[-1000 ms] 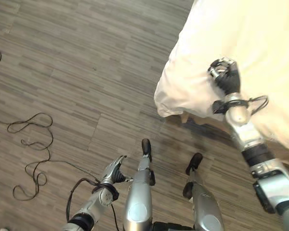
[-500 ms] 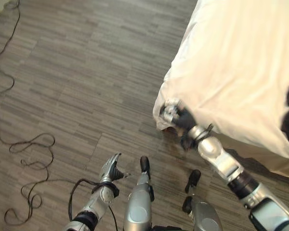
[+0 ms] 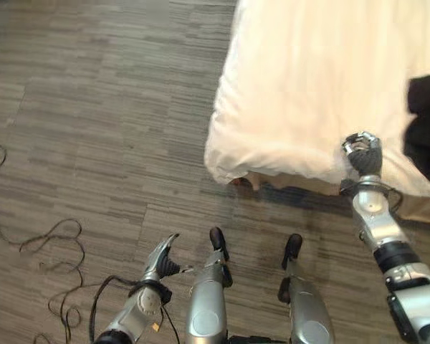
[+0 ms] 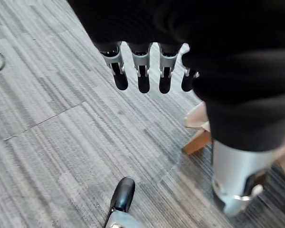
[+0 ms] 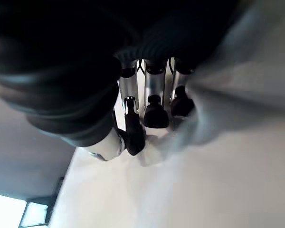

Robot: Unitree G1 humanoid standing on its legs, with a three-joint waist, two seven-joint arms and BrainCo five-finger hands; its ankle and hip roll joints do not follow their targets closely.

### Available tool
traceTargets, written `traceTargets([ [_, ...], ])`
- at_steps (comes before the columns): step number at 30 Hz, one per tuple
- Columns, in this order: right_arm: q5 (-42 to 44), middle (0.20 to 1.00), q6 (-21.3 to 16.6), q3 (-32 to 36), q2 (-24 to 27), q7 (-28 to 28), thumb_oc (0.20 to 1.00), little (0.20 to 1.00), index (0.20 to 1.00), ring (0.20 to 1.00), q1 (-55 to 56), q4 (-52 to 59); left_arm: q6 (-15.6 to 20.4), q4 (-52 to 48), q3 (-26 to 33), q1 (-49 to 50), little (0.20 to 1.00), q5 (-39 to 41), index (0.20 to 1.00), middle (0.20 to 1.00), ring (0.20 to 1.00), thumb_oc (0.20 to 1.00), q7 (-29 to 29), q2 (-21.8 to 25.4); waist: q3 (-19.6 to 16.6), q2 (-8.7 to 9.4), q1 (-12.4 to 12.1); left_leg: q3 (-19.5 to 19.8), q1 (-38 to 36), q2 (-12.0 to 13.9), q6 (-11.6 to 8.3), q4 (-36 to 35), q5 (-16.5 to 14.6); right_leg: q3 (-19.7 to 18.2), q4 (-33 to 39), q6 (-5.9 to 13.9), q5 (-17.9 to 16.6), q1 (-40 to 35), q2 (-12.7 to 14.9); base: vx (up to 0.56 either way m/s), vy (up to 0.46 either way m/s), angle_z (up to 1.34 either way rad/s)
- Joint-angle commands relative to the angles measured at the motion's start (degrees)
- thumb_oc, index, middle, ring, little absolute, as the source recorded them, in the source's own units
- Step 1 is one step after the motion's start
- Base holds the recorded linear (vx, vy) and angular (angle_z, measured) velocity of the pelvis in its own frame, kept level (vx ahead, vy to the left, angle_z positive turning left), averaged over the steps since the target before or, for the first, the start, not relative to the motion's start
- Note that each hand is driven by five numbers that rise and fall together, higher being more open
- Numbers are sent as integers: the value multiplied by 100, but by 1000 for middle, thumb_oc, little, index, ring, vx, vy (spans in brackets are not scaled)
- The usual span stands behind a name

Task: Tidy up the quilt and then pick up the clothes from the bed and put them into the laundry hamper.

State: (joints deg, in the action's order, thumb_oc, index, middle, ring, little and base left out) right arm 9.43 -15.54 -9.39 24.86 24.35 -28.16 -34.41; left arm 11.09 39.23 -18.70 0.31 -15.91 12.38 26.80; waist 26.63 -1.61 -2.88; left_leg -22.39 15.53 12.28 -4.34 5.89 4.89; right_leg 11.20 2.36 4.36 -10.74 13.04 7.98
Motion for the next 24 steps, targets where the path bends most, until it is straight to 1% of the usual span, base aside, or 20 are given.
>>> traceTargets([
  [1,173,200,411,323,-33,-433,200,200,200,200,936,-513,18,284,-178,-172,1000,6,1000,1000,1000,1000,-23,18,-103,59,76,203,-462,390,-335,408,-348,-173,-1186,614,1032,99,500,101,117,-35],
  [5,196,200,632,749,-210,-910,200,200,200,200,2315,-1340,-103,766,-349,-44,1000,-551,1000,1000,1000,1000,-232,16,-486,157,543,59,-1042,81,-266,51,-405,-167,-793,717,875,-502,666,129,91,-9],
  [6,196,200,633,749,-211,-910,200,200,200,200,2317,-1339,-103,766,-350,-43,1000,-551,1000,1000,1000,1000,-232,17,-491,158,542,58,-1043,78,-265,43,-400,-167,-788,718,871,-501,667,235,135,6],
  [7,657,592,724,1366,-397,-1079,592,592,592,592,3030,-2147,-169,1046,-364,19,1000,-544,1000,1000,1000,1000,-340,-95,-793,116,877,-79,-1491,-185,-192,-400,-350,-155,-701,839,653,-769,789,187,126,5],
  [8,711,1000,780,1451,-452,-1093,1000,1000,1000,1000,3077,-2396,-177,1116,-362,63,1000,-519,1000,1000,1000,1000,-336,-157,-817,82,900,-235,-1676,-206,-170,-582,-300,-70,-778,844,542,-715,824,185,154,-10],
  [9,818,1000,809,1551,-475,-1131,1000,1000,1000,1000,3031,-2623,-167,1102,-376,81,1000,-488,1000,1000,1000,1000,-348,-190,-810,27,848,-497,-1896,-186,-184,-740,-294,359,-1010,855,516,-681,945,45,89,-26],
  [10,814,1000,834,1538,-515,-1134,1000,1000,1000,1000,2997,-2721,-136,1003,-488,114,1000,-587,1000,1000,1000,1000,-332,-190,-852,-30,777,-698,-2095,-161,-231,-859,-350,1089,-1416,892,564,-667,1101,-2,92,-87],
  [11,714,1000,844,1481,-574,-1089,1000,1000,1000,1000,2901,-2872,-173,1027,-681,120,1000,-836,1000,1000,1000,1000,-394,-233,-953,-76,705,-1090,-2266,-183,-207,-928,-319,2155,-1914,845,741,-720,1196,5,58,-146],
  [12,709,1000,841,1483,-576,-1084,1000,1000,1000,1000,2901,-2879,-177,1029,-684,122,1000,-846,1000,1000,1000,1000,-393,-237,-954,-79,704,-1091,-2277,-179,-214,-939,-318,2162,-1941,842,770,-721,1197,-2,-38,-232],
  [14,488,1000,816,1251,-710,-1044,1000,1000,1000,1000,2893,-3004,-231,1175,-922,147,1000,-1356,1000,1000,1000,1000,-451,-312,-1128,-7,707,-1428,-2412,-101,-247,-868,-294,2594,-1698,706,903,-829,1039,88,-232,-191],
  [15,517,1000,762,1117,-776,-1050,1000,1000,1000,1000,2937,-3071,-265,1331,-1006,154,1000,-1551,1000,1000,1000,1000,-450,-386,-1319,47,731,-1593,-2453,126,-399,-607,-161,2254,-1042,498,1016,-990,593,104,-283,-113],
  [16,520,1000,757,1109,-775,-1051,1000,1000,1000,1000,2941,-3074,-263,1340,-1003,159,1000,-1555,1000,1000,1000,1000,-442,-391,-1324,40,705,-1626,-2457,158,-421,-591,-149,2240,-992,467,1000,-998,547,137,-302,-129],
  [17,438,1000,764,983,-787,-1027,1000,1000,1000,1000,2952,-3105,-259,1431,-977,138,1000,-1516,1000,1000,1000,1000,-412,-498,-1392,48,720,-1729,-2473,359,-582,-241,106,2095,-652,420,1068,-1114,352,158,-344,-146],
  [18,171,1000,787,680,-746,-969,1000,1000,1000,1000,2890,-3054,-234,1182,-971,90,1000,-1347,1000,1000,1000,1000,-342,-644,-1335,40,552,-1418,-2290,806,-869,886,700,1700,-155,155,1145,-1370,-68,155,-343,-159],
  [19,166,1000,790,681,-749,-964,1000,1000,1000,1000,2888,-3050,-240,1170,-969,91,1000,-1343,1000,1000,1000,1000,-346,-639,-1329,27,543,-1412,-2271,855,-891,939,698,1699,-123,129,1135,-1382,-109,99,-345,-183],
  [20,71,1000,827,548,-752,-959,1000,1000,1000,1000,2824,-3032,-212,924,-1018,-7,1000,-1225,1000,1000,1000,1000,-322,-713,-1260,57,420,-1039,-2036,987,-930,1370,939,1532,104,49,1136,-1510,-235,-2,-153,-169],
  [21,153,1000,854,551,-782,-956,1000,1000,1000,1000,2780,-3053,-170,674,-1098,-54,1000,-1132,1000,1000,1000,1000,-301,-767,-1222,101,391,-661,-1892,953,-852,1535,909,1296,230,15,1123,-1560,-266,-52,-130,-150],
  [22,354,1000,860,510,-865,-1003,1000,1000,1000,1000,2729,-3001,-123,339,-1272,-39,1000,-999,1000,1000,1000,1000,-306,-909,-1137,210,308,28,-1587,534,-455,1609,440,903,251,18,1048,-1535,-249,-50,-23,-143],
  [23,357,1000,862,511,-866,-1003,1000,1000,1000,1000,2730,-2999,-126,334,-1274,-39,1000,-997,1000,1000,1000,1000,-309,-905,-1141,217,297,12,-1583,523,-438,1617,428,891,246,28,1045,-1524,-233,-37,66,-134],
  [24,376,1000,868,370,-903,-1034,1000,1000,1000,1000,2641,-2964,-128,269,-1334,-85,1000,-950,1000,1000,1000,1000,-279,-977,-1099,281,190,475,-1457,131,-275,1388,107,535,243,93,993,-1488,-215,147,144,-182],
])
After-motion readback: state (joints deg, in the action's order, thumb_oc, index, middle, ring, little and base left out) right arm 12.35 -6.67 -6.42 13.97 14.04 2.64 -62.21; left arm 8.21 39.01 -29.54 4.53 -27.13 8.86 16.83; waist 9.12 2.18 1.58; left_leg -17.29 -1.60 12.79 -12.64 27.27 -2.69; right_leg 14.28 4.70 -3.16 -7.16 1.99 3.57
